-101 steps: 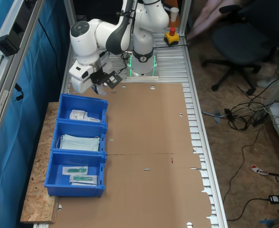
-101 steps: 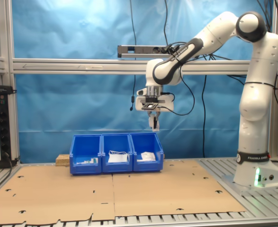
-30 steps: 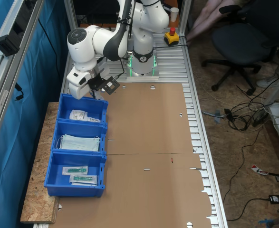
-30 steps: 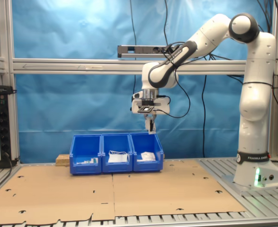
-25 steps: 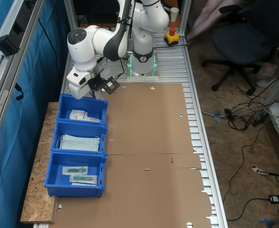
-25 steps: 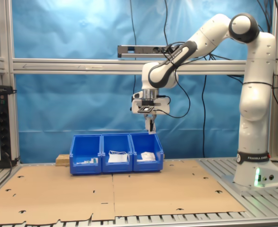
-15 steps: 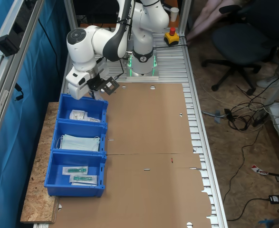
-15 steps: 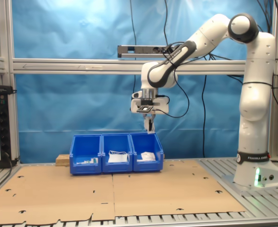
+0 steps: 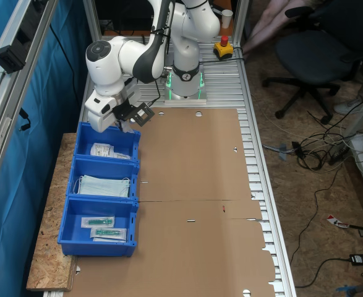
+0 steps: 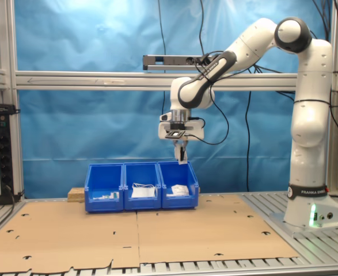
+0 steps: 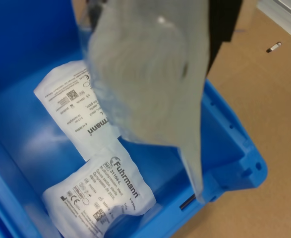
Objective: Pick and place sorting task of medical equipment.
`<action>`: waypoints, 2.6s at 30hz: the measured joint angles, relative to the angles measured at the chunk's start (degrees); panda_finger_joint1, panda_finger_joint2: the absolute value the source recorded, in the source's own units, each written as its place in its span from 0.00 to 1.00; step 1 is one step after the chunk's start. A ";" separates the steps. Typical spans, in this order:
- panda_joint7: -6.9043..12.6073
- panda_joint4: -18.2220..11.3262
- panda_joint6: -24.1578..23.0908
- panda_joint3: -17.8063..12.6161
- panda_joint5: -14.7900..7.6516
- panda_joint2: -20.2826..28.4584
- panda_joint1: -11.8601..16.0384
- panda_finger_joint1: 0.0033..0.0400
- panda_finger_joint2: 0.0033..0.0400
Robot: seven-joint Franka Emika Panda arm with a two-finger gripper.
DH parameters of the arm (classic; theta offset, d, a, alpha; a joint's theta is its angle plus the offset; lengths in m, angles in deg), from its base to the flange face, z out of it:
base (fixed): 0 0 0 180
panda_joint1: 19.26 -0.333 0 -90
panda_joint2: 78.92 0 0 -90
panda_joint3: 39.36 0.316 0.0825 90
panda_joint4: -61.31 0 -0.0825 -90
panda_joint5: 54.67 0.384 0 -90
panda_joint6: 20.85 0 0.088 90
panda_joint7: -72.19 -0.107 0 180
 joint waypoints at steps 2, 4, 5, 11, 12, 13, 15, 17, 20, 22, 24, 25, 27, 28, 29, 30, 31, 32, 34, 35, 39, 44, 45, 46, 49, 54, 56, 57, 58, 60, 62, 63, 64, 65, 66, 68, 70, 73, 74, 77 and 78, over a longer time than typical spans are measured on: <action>0.00 0.00 0.00 -0.03 0.00 -0.07 0.00 0.07 0.07; 0.00 0.00 0.00 -0.07 0.00 -0.13 0.00 0.07 0.07; 0.00 0.00 0.00 -0.09 0.00 -0.16 0.00 0.07 0.07; 0.00 0.00 0.00 -0.26 0.00 -0.25 0.00 0.07 0.07; 0.00 0.00 0.00 -0.30 0.00 -0.26 0.00 0.07 0.07; 0.00 0.00 0.00 -0.35 0.00 -0.28 0.00 0.07 0.07; 0.00 0.00 0.00 -0.45 0.00 -0.29 0.00 0.07 0.07; 0.00 0.00 0.00 -0.56 0.00 -0.31 0.00 0.07 0.07; 0.00 0.00 0.00 -0.70 0.00 -0.32 0.00 0.07 0.07; 0.00 0.00 0.00 -0.77 0.00 -0.33 0.00 0.07 0.07; 0.00 0.00 0.00 -0.79 0.00 -0.33 0.00 0.07 0.07; 0.00 0.00 0.00 -0.80 0.00 -0.33 0.00 0.07 0.07; 0.00 0.00 0.00 -0.81 0.00 -0.33 0.00 0.07 0.07; 0.00 0.00 0.00 -0.82 0.00 -0.33 0.00 0.07 0.07; 0.00 0.00 0.00 -0.82 0.00 -0.33 0.00 0.07 0.07; 0.00 0.00 0.00 -0.83 0.00 -0.33 0.00 0.07 0.07; 0.00 0.00 0.00 -0.83 0.00 -0.33 0.00 0.07 0.07; 0.00 0.00 0.00 -0.83 0.00 -0.33 0.00 0.07 0.07; 0.00 0.00 0.00 -0.83 0.00 -0.33 0.00 0.07 0.07; 0.00 0.00 0.00 -0.83 0.00 -0.33 0.00 0.07 0.07; 0.00 0.00 0.00 -0.83 0.00 -0.33 0.00 0.07 0.07; 0.00 0.00 0.00 -0.83 0.00 -0.35 0.00 0.07 0.07; 0.00 0.00 0.00 -0.83 0.00 -0.39 0.00 0.07 0.07; 0.00 0.00 0.00 -0.83 0.00 -0.41 0.00 0.07 0.07; 0.00 0.01 0.00 -0.83 0.00 -0.50 0.00 0.07 0.07; 0.00 0.01 0.00 -0.83 0.00 -0.64 0.00 0.07 0.07; 0.00 0.01 0.00 -0.83 0.00 -0.66 0.00 0.07 0.07; 0.00 0.01 0.00 -0.83 0.00 -0.66 0.00 0.07 0.07; 0.00 0.01 0.00 -0.83 0.00 -0.66 0.00 0.27 0.27; 0.00 0.01 0.00 -0.83 0.00 -0.66 0.00 0.27 0.27; 0.00 0.01 0.00 -0.83 0.00 -0.66 0.00 0.27 0.27; 0.00 0.01 0.00 -0.83 0.00 -0.66 0.00 0.27 0.27; 0.00 0.01 0.00 -0.83 0.00 -0.66 0.00 0.50 0.50; 0.00 0.01 0.00 -0.83 0.00 -0.66 0.00 0.50 0.50; 0.00 0.01 0.00 -0.83 0.00 -0.66 0.00 0.50 0.50; 0.00 0.01 0.00 -0.83 0.00 -0.66 0.00 0.50 0.50; 0.00 0.01 0.00 -0.83 0.00 -0.66 0.00 0.50 0.50; 0.00 0.01 0.00 -0.83 0.00 -0.66 0.00 0.94 0.94; 0.00 0.01 0.00 -0.83 0.00 -0.66 0.00 0.94 0.94; 0.00 0.01 0.00 -0.83 0.00 -0.66 -0.01 0.94 0.94; 0.00 0.01 0.00 -0.83 0.00 -0.66 -0.04 0.99 0.99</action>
